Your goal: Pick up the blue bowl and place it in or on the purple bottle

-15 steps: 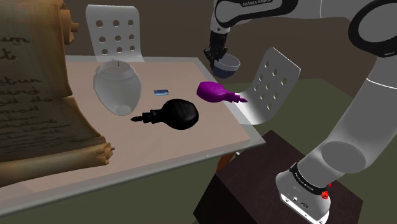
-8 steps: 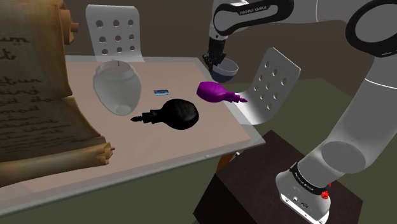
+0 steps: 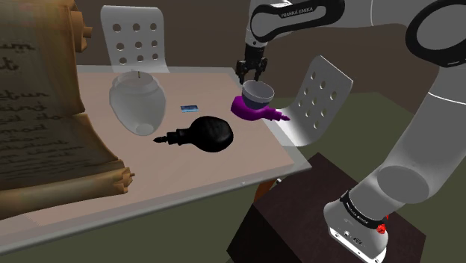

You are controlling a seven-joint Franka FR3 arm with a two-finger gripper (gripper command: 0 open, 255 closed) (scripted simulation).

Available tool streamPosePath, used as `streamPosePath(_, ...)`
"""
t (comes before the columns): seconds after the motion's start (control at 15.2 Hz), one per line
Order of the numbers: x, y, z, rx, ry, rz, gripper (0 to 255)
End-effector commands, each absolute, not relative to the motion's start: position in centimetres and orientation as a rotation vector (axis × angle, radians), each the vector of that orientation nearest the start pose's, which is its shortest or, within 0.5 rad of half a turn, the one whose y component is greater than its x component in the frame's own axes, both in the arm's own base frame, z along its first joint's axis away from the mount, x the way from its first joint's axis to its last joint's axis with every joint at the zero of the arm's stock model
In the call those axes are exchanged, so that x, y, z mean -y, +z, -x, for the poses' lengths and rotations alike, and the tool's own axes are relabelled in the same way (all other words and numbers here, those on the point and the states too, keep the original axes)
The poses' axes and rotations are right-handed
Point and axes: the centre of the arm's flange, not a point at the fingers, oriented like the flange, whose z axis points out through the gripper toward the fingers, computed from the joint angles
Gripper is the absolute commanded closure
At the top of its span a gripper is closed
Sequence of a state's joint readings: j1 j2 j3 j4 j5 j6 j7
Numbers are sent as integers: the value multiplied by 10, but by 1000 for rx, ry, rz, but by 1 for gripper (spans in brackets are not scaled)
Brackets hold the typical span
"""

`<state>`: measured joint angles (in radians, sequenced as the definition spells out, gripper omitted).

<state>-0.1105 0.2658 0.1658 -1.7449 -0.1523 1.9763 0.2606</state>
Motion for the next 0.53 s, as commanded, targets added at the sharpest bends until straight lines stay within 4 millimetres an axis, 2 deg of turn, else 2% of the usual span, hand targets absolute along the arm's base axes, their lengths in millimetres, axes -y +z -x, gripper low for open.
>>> streamPosePath(0.0, -18, 420, -629, -240, 23, 3232, 0)
streamPosePath(0.13, -18, 420, -629, -240, 23, 3232, 0)
streamPosePath(0.4, -23, 470, -630, -240, 23, 3232, 0)
streamPosePath(0.46, -23, 470, -630, -240, 23, 3232, 0)
